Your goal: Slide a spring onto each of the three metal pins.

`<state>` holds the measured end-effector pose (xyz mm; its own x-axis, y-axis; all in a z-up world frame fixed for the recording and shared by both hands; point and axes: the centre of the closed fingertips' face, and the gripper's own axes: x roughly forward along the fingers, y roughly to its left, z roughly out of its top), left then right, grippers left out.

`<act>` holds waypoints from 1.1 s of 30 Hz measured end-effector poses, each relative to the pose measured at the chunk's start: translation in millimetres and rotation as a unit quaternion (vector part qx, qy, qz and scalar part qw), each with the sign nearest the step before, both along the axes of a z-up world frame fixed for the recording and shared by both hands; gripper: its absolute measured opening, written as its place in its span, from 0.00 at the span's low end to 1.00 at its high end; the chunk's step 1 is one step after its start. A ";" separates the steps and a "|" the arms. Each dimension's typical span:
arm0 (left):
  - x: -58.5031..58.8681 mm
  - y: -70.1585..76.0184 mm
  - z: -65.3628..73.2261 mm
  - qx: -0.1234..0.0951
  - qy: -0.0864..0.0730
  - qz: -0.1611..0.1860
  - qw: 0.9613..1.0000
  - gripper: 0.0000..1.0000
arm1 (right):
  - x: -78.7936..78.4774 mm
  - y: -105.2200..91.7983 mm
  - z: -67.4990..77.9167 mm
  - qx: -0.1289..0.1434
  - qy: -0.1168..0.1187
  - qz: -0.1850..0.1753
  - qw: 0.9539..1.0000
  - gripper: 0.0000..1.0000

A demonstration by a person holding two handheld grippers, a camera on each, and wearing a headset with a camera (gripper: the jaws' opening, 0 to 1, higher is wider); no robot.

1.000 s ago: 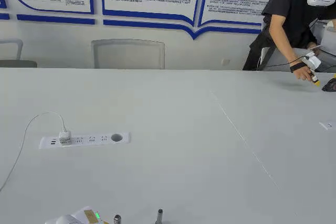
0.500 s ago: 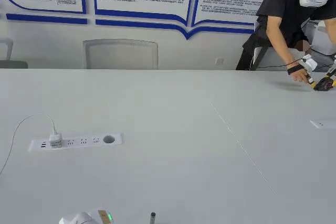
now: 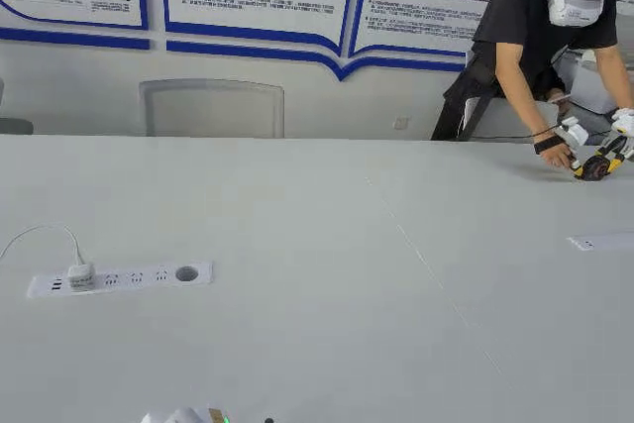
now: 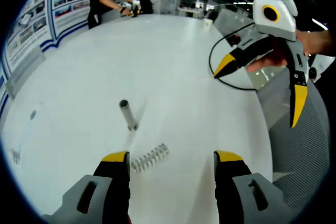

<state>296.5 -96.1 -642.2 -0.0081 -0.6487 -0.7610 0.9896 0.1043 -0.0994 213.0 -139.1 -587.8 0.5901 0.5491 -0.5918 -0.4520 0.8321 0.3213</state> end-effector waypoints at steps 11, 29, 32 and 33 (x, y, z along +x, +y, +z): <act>-2.7 16.0 -10.1 0.020 0.002 0.001 1.000 0.55 | -0.5 -2.5 -0.5 0.004 0.002 -0.008 1.000 0.85; 4.5 29.7 -15.6 0.026 -0.046 0.040 0.998 0.22 | -3.4 7.4 0.6 0.005 0.002 0.001 1.000 0.85; 4.3 29.4 -16.2 0.030 -0.052 0.042 0.997 0.18 | -4.1 6.7 0.6 0.005 0.002 0.000 1.000 0.85; 2.3 28.6 -16.5 0.031 -0.053 0.035 0.997 0.14 | -4.4 6.6 0.6 0.005 0.002 0.000 1.000 0.85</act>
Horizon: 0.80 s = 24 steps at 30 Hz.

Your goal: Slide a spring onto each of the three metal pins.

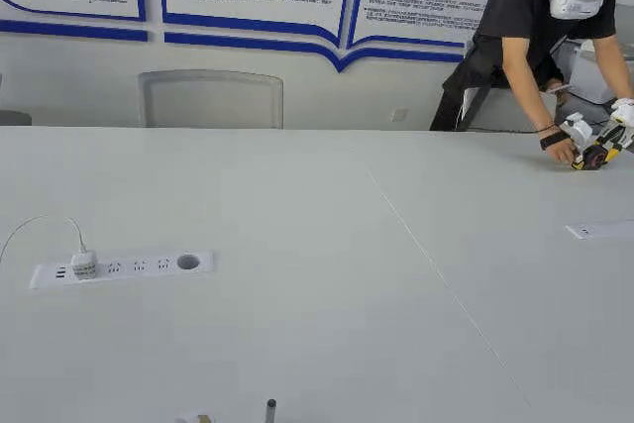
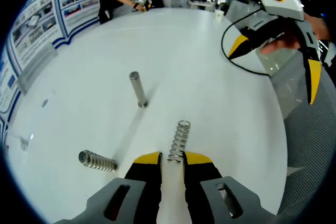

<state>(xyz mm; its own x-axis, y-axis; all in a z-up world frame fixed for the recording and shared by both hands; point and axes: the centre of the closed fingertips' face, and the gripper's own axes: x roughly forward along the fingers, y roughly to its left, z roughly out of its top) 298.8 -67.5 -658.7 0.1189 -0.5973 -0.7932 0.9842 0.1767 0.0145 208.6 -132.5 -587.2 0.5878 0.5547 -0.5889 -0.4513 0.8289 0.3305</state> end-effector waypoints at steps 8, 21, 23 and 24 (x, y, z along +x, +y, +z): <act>-10.0 5.8 2.1 -0.001 0.007 0.015 1.000 0.11 | -2.0 2.8 0.6 -0.002 0.001 0.005 1.000 0.85; -26.0 38.2 8.5 -0.024 0.034 0.071 0.997 0.11 | -4.2 12.0 2.4 0.008 0.003 0.015 1.000 0.83; -28.5 43.3 9.4 -0.027 0.036 0.079 0.996 0.11 | -4.8 13.4 1.5 0.009 0.004 0.016 1.000 0.83; -29.2 45.2 9.6 -0.028 0.037 0.082 0.996 0.11 | -4.9 14.3 1.4 0.009 0.004 0.017 1.000 0.83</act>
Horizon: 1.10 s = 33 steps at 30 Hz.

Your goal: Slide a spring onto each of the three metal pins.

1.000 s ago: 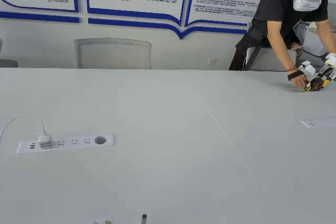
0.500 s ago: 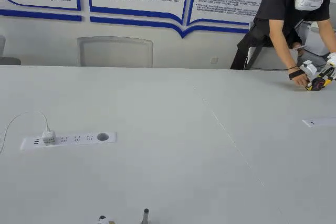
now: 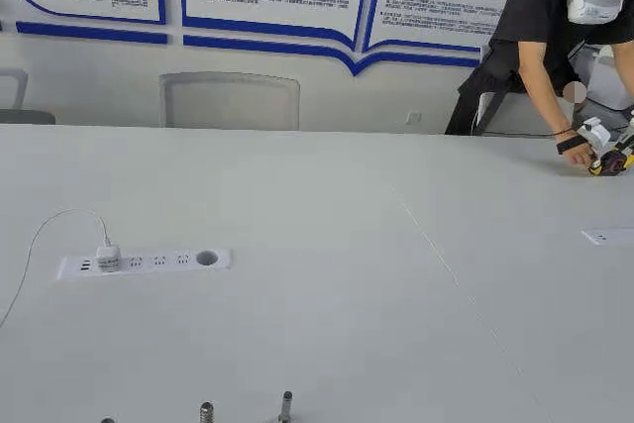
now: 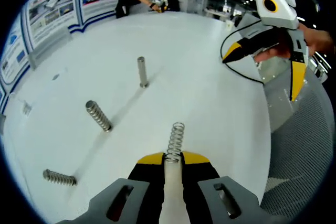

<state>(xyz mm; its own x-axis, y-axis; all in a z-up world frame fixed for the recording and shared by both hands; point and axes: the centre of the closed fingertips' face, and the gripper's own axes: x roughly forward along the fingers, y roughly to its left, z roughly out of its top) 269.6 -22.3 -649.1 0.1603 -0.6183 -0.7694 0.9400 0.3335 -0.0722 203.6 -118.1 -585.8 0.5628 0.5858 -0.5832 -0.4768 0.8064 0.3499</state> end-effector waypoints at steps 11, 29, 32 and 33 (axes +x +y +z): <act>-9.9 15.1 13.1 -0.020 0.009 0.025 0.999 0.11 | 1.4 12.8 0.3 0.005 0.002 0.020 1.000 0.80; -31.7 30.7 32.6 -0.041 0.008 0.035 0.999 0.11 | 5.4 39.6 3.3 0.030 0.006 0.047 0.998 0.71; -34.8 32.5 35.1 -0.043 0.009 0.037 0.998 0.11 | 5.9 44.4 4.0 0.032 0.006 0.056 0.998 0.70; -35.8 33.0 35.8 -0.043 0.008 0.037 0.998 0.11 | 6.2 45.5 4.2 0.033 0.006 0.058 0.998 0.70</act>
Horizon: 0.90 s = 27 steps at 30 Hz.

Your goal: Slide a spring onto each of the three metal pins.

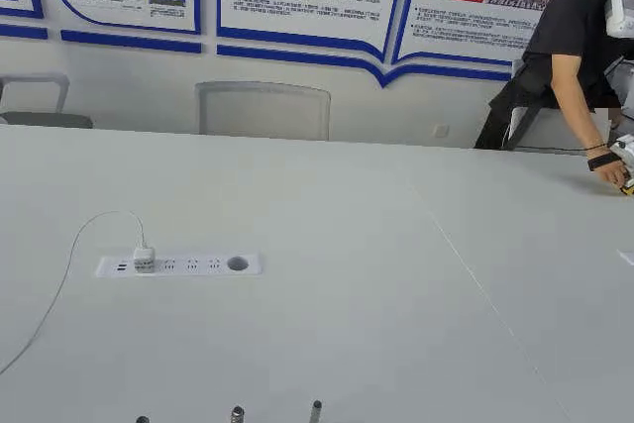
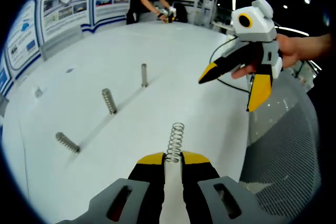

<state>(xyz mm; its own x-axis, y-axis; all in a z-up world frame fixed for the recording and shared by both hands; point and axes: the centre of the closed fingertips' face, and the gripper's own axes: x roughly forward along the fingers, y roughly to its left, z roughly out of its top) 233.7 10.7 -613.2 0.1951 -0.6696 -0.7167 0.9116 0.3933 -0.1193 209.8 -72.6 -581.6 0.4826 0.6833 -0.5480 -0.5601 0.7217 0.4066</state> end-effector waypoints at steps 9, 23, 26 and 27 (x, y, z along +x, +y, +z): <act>-3.2 1.6 12.8 -0.010 -0.006 0.003 1.000 0.11 | 2.7 9.1 4.8 0.021 0.000 0.006 1.000 0.61; -24.2 -21.0 29.6 -0.034 -0.010 -0.028 0.999 0.11 | -0.6 21.8 4.1 0.064 0.017 0.005 0.998 0.41; -28.8 -27.2 35.3 -0.042 -0.011 -0.036 0.998 0.11 | -4.6 25.2 2.1 0.069 0.020 0.020 0.997 0.40; -29.5 -28.4 36.5 -0.043 -0.012 -0.037 0.998 0.11 | -5.4 25.9 1.5 0.067 0.021 0.024 0.997 0.39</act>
